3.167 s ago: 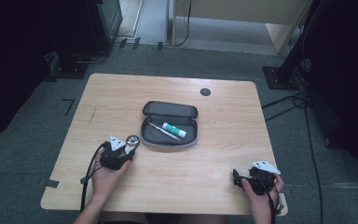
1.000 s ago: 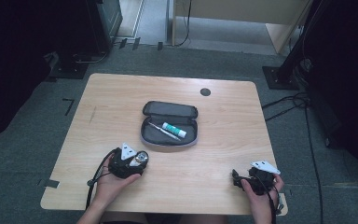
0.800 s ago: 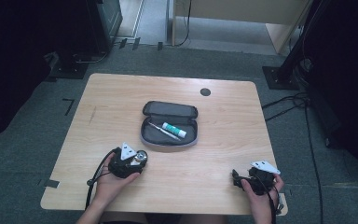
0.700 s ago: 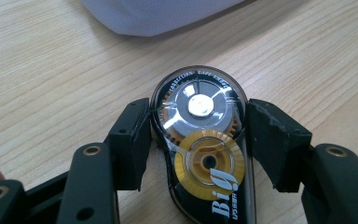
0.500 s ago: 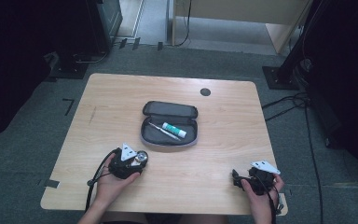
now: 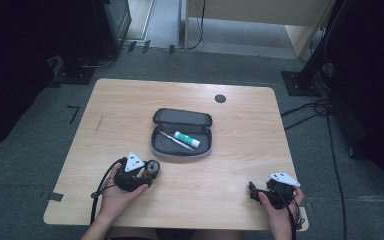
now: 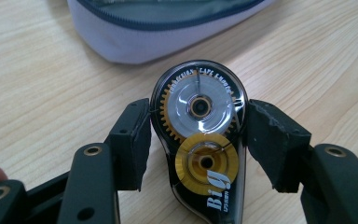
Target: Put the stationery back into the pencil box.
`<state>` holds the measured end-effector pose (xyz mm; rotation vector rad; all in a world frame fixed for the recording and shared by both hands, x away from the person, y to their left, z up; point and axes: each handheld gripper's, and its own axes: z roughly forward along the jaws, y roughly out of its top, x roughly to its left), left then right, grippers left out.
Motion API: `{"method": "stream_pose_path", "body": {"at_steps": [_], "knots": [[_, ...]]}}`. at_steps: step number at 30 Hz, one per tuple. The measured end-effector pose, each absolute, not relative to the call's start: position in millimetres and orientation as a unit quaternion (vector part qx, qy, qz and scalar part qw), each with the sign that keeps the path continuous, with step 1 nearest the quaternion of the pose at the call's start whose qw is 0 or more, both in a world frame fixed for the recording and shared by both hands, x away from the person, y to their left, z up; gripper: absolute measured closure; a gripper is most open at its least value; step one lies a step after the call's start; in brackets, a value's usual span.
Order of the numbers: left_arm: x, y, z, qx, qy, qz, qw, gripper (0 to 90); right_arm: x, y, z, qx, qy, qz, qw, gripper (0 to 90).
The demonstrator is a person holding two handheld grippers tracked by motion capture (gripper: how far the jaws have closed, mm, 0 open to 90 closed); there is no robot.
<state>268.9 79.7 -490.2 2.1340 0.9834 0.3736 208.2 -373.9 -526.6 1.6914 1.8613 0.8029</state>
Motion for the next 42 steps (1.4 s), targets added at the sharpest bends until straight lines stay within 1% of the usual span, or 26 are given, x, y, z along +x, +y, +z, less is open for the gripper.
{"method": "stream_pose_path", "body": {"at_steps": [10,25,42], "knots": [[270,76,-473,0.829,0.375,0.139,0.391,42.4,208,-374,-527,0.621,0.683,0.295,0.248,0.4],[286,67,-454,0.822,0.361,0.129,0.422,42.4,208,-374,-527,0.62,0.683,0.296,0.249,0.4],[316,53,-435,0.81,0.362,0.138,0.441,42.4,208,-374,-527,0.62,0.683,0.295,0.249,0.4]]}}
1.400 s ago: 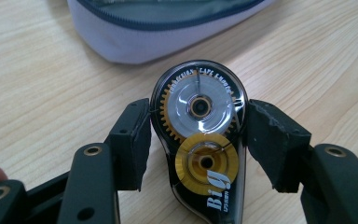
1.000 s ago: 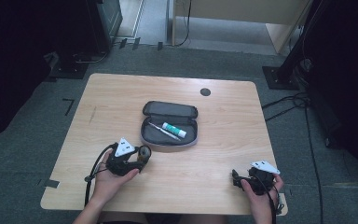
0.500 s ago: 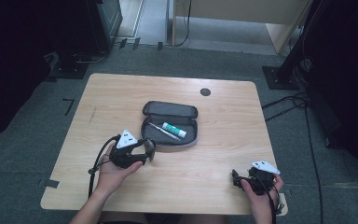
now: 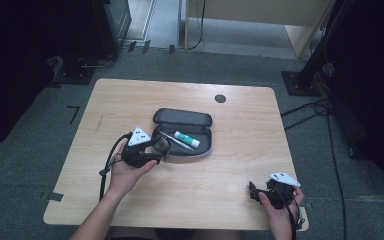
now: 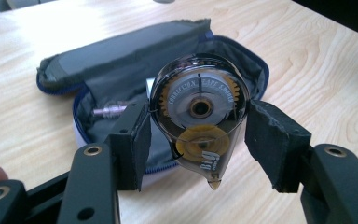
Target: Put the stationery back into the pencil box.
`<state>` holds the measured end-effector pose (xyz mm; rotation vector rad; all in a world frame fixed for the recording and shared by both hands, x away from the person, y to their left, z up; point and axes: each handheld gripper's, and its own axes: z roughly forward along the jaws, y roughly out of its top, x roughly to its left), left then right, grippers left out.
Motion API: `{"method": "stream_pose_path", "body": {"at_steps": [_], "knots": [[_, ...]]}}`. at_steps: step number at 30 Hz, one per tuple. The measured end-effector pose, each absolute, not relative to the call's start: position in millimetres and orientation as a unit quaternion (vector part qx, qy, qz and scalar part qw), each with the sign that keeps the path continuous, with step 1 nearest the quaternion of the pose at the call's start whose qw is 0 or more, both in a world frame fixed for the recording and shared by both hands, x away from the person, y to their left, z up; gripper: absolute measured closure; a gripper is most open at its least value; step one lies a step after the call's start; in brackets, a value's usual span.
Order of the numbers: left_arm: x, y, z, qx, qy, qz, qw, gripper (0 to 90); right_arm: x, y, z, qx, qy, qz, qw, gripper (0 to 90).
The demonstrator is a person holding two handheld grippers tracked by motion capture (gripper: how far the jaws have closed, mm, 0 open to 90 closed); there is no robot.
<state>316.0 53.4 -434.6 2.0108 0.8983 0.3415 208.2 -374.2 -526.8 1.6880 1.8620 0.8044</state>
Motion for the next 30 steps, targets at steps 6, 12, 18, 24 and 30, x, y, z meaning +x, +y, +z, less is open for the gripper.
{"method": "stream_pose_path", "body": {"at_steps": [6,12,18,24,30], "knots": [[331,47,-430,0.807,0.364,0.148,0.441,42.4,208,-374,-527,0.62,0.683,0.295,0.249,0.4],[341,42,-428,0.806,0.364,0.175,0.433,42.4,208,-374,-527,0.618,0.685,0.296,0.248,0.4],[351,32,-437,0.821,0.354,0.198,0.401,42.4,208,-374,-527,0.617,0.685,0.296,0.249,0.4],[356,20,-447,0.833,0.344,0.193,0.389,42.3,208,-374,-527,0.617,0.685,0.296,0.249,0.4],[361,8,-454,0.838,0.34,0.185,0.386,42.4,208,-374,-527,0.618,0.685,0.297,0.248,0.4]]}}
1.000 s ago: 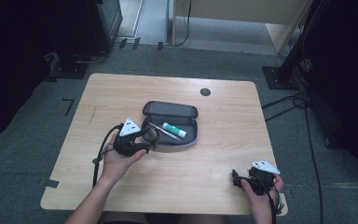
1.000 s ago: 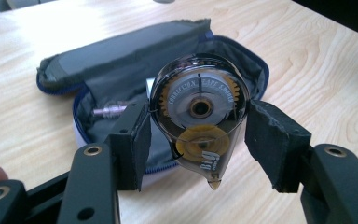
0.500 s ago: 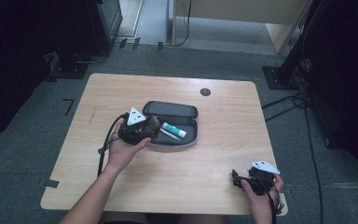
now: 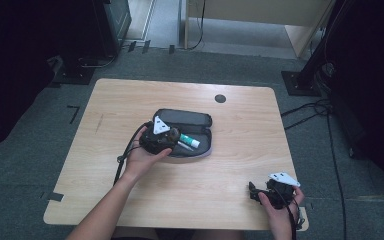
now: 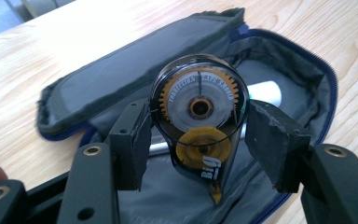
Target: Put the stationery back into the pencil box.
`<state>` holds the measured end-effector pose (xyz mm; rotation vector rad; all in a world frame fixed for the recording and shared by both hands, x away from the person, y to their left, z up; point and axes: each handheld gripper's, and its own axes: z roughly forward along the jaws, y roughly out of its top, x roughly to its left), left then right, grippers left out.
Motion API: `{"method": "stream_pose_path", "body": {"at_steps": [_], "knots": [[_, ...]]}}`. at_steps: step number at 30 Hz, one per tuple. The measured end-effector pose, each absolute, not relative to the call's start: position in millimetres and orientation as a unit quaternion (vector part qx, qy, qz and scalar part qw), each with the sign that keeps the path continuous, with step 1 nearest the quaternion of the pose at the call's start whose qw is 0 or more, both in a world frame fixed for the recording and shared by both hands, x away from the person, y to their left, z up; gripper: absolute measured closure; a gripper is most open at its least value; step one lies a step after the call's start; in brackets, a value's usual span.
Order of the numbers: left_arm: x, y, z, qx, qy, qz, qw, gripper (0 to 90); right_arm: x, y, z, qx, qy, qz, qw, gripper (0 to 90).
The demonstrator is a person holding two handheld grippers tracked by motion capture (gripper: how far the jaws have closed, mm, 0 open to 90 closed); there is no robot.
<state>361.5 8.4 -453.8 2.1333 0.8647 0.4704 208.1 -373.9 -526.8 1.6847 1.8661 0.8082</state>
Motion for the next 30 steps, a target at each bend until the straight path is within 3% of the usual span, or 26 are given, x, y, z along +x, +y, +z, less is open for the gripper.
{"method": "stream_pose_path", "body": {"at_steps": [4,5,21,30], "knots": [[365,-1,-458,0.846,0.333,0.179,0.376,42.5,208,-374,-527,0.618,0.685,0.297,0.247,0.4],[365,-3,-460,0.845,0.337,0.176,0.375,51.3,208,-374,-527,0.618,0.685,0.297,0.247,0.4],[365,-3,-462,0.837,0.354,0.148,0.389,54.3,208,-374,-527,0.618,0.685,0.298,0.247,0.3],[357,30,-458,0.818,0.386,0.132,0.405,37.8,208,-374,-527,0.617,0.685,0.297,0.248,0.3]]}}
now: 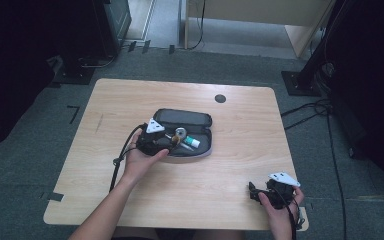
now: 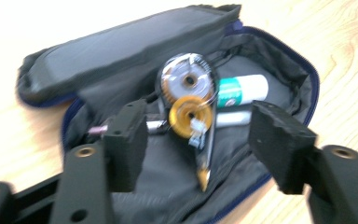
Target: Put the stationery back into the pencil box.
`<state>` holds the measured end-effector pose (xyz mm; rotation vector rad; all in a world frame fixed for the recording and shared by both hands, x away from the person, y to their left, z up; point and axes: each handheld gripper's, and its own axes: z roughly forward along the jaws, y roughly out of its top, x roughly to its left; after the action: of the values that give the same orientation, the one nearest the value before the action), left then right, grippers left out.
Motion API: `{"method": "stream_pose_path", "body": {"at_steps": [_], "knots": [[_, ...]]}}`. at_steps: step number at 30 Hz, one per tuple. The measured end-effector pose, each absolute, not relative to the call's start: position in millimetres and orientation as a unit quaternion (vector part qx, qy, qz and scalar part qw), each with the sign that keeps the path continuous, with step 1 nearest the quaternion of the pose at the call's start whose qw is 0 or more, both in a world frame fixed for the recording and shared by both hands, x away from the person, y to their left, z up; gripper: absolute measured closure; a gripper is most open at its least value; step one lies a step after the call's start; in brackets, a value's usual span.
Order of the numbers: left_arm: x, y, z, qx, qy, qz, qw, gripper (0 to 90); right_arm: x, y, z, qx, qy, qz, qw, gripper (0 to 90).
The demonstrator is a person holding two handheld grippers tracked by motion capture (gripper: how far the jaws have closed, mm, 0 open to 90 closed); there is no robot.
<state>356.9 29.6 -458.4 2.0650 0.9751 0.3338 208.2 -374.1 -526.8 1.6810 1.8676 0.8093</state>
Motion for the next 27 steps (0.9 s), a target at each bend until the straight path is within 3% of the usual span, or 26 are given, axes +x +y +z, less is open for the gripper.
{"method": "stream_pose_path", "body": {"at_steps": [7,12,14,17,27], "knots": [[350,56,-457,0.802,0.413,0.126,0.412,15.9,208,-374,-527,0.617,0.685,0.297,0.249,0.4],[342,70,-457,0.793,0.422,0.134,0.419,9.8,208,-374,-527,0.617,0.685,0.297,0.249,0.3],[340,74,-458,0.792,0.426,0.136,0.416,3.6,208,-374,-527,0.617,0.685,0.297,0.249,0.3],[334,81,-459,0.793,0.421,0.138,0.418,0.0,208,-374,-527,0.617,0.685,0.297,0.249,0.4],[318,103,-461,0.784,0.429,0.14,0.426,0.0,208,-374,-527,0.617,0.685,0.297,0.249,0.3]]}}
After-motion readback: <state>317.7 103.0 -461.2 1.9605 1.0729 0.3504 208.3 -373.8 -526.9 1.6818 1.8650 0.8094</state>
